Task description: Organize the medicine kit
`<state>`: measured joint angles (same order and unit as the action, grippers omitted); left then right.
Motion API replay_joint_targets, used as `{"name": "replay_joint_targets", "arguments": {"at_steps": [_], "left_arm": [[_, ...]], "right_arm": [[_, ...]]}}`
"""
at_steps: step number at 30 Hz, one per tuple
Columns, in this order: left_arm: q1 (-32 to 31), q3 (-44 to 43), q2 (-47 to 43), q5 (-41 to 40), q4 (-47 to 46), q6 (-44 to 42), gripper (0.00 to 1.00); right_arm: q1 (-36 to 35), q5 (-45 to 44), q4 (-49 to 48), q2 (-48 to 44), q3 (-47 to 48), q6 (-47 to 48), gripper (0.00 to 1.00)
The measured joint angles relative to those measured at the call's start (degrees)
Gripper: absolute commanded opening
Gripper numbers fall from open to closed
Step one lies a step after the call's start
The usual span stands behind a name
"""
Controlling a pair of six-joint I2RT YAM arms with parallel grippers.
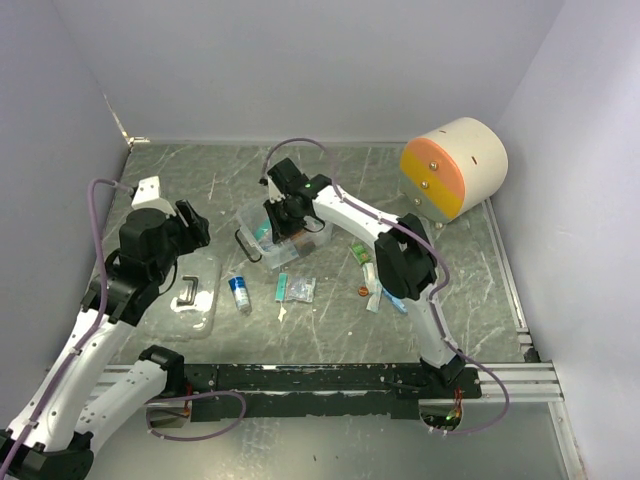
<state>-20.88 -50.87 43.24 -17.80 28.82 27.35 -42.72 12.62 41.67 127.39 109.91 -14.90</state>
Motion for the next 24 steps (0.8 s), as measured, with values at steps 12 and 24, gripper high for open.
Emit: {"name": "replay_joint_targets", "arguments": {"at_steps": [12,24], "left_arm": [[0.02,0.02,-0.46,-0.02,0.20,0.00,0.69],[0.02,0.02,-0.79,-0.04,0.22,0.00,0.69]], "right_arm": [[-0.90,-1.16,7.67,4.28,4.98,-0.13,0.26],[-0.90,-4.44,8.31,4.59,5.14,-1.36,0.46]]}}
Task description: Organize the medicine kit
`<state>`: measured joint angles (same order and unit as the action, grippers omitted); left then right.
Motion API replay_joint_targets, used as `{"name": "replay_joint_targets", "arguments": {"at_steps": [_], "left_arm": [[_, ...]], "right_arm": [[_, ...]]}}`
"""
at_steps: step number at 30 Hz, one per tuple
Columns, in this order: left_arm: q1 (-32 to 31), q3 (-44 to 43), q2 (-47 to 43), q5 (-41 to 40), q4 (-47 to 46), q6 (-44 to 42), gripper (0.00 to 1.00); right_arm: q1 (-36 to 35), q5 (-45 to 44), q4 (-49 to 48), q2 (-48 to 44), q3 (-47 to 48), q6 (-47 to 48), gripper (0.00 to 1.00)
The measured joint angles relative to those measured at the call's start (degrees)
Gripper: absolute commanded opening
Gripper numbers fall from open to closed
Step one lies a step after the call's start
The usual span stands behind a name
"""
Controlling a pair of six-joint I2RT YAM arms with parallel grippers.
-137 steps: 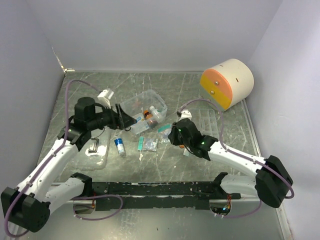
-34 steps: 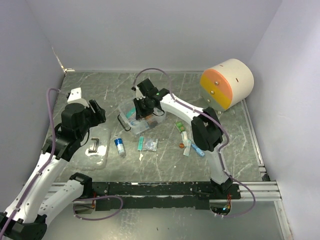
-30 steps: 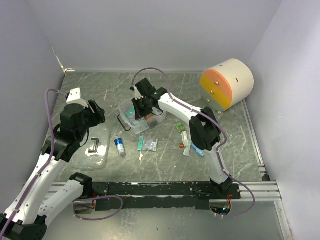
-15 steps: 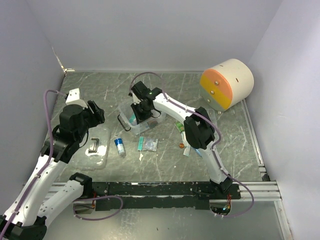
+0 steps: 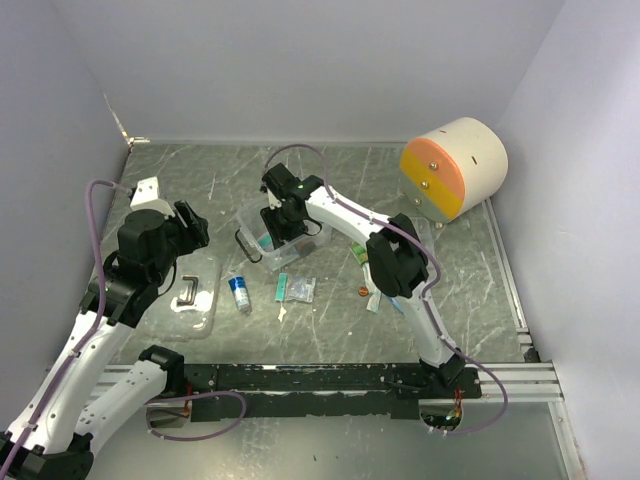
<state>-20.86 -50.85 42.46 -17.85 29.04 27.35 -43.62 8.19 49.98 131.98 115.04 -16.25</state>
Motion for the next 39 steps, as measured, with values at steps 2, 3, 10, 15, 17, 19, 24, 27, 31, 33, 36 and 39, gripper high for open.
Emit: {"name": "replay_joint_targets", "arguments": {"at_steps": [2,3,10,15,17,19,24,27,31,33,36,39], "left_arm": [[0.00,0.02,0.02,0.00,0.00,-0.02,0.69],[-0.02,0.02,0.02,0.02,-0.02,-0.02,0.69],[0.00,0.02,1.01,0.24,0.00,0.00,0.69],[0.00,0.02,0.94,0.42,-0.02,0.00,0.69],[0.00,0.02,0.72,0.50,-0.02,0.00,0.68],[0.00,0.04,0.42,0.52,-0.04,-0.02,0.68],[0.00,1.03,-1.14,0.79,-0.50,-0.02,0.68],[0.00,1.75,-1.99,1.79,-0.94,0.02,0.68],[0.00,2.32,-2.47,3.37,-1.77,0.17,0.68],[0.00,2.54,-2.58,3.98,-2.12,0.55,0.68],[0.00,3.28,-2.89,4.76,-2.43,1.55,0.68],[0.00,4.13,-2.99,5.70,-2.75,2.38,0.68]], "right_arm": [[0.00,-0.83,-0.44,-0.70,-0.61,0.00,0.47],[0.00,-1.33,-0.70,-1.22,-1.01,0.00,0.48],[0.00,-4.42,-2.67,-6.97,-2.73,0.00,0.49],[0.00,-6.49,-7.61,-16.46,-9.79,-0.11,0.49],[0.00,-7.78,-9.68,-21.81,-14.12,-0.20,0.49],[-0.02,-9.11,-13.40,-28.57,-20.59,0.11,0.48],[-0.24,-11.30,-19.32,-44.37,-36.46,1.55,0.45],[-0.28,-12.28,-21.92,-50.58,-44.41,1.92,0.43],[-0.35,-13.33,-25.57,-53.96,-54.25,0.39,0.42],[-0.35,-13.31,-28.74,-54.60,-59.89,-1.55,0.43],[-0.35,-12.52,-34.69,-54.42,-68.13,-5.77,0.49],[-0.39,-11.45,-43.19,-53.48,-73.88,-10.78,0.56]]}}
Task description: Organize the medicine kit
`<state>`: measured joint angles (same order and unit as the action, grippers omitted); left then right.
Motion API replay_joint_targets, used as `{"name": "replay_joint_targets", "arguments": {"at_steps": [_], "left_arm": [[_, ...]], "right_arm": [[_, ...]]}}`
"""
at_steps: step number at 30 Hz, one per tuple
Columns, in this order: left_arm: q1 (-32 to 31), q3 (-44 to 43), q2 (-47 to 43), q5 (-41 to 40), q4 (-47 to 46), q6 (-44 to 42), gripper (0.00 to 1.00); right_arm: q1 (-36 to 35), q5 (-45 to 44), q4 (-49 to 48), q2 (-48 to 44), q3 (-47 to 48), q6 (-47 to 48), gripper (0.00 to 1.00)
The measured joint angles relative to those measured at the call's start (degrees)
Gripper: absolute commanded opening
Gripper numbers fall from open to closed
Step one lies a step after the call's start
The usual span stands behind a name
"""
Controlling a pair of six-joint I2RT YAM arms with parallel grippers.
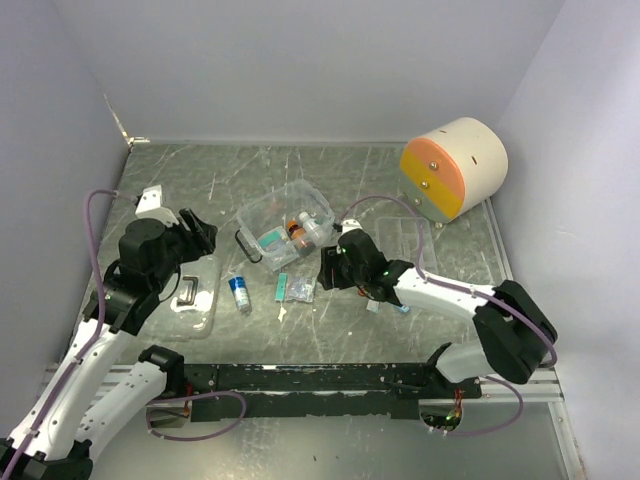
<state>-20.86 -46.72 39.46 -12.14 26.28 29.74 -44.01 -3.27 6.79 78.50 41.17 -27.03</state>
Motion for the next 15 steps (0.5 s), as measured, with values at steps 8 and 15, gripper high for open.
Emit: {"name": "replay_joint_targets", "arguments": {"at_steps": [8,15], "left_arm": [[0.00,0.74,0.63,4.48,-1.20,0.48,0.69],[0.00,0.72,2.12,5.38,-1.20,0.20,0.69]], "right_arm": [[-0.26,-0.07,-20.09,8.76,-2.47,-6.62,0.57],[-0.26,1.31,-25.05,14.97,-0.44,-7.06,0.44]]}}
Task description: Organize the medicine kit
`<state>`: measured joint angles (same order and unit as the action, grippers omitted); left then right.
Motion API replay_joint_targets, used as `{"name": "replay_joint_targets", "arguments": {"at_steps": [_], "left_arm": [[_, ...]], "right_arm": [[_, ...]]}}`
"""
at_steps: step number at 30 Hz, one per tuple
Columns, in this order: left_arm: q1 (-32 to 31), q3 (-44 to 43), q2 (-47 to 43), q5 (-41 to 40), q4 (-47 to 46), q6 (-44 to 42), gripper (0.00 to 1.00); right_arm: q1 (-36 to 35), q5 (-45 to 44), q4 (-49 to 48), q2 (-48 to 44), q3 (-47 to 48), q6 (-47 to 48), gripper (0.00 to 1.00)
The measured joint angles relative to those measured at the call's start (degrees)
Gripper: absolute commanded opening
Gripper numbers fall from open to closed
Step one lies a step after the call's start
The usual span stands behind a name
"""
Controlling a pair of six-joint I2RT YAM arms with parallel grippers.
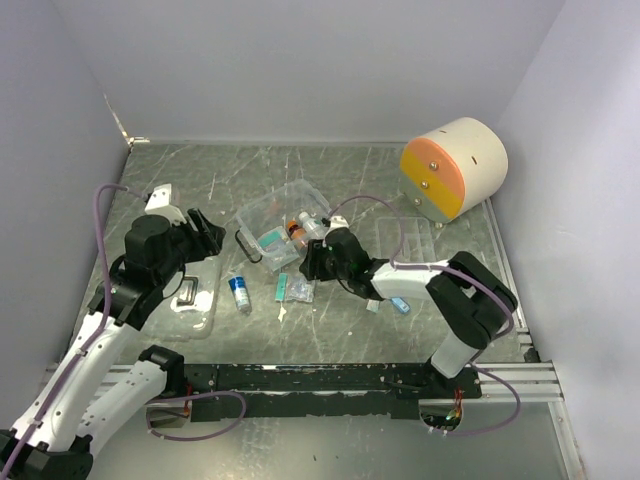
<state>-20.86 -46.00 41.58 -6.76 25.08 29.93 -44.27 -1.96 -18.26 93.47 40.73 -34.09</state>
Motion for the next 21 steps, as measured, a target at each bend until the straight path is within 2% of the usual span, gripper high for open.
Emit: {"name": "replay_joint_targets", "arguments": {"at_steps": [1,11,21], "left_arm": [[0.00,0.00,0.11,0.20,0.00,-0.04,0.68],[0.00,0.00,0.48,0.52,0.00,-0.81,0.68],[0.00,0.00,0.68,0.50,0.02,-1.03,0.68]], "right_arm": [[0.00,0.59,-0.35,0.85,0.15,-0.02,0.41],[0.00,5.92,-0.85,2.67,-1.84,-1.51,0.37],[-0.98,10.91,1.38,-2.21,-6.36,-5.90,0.37]]}}
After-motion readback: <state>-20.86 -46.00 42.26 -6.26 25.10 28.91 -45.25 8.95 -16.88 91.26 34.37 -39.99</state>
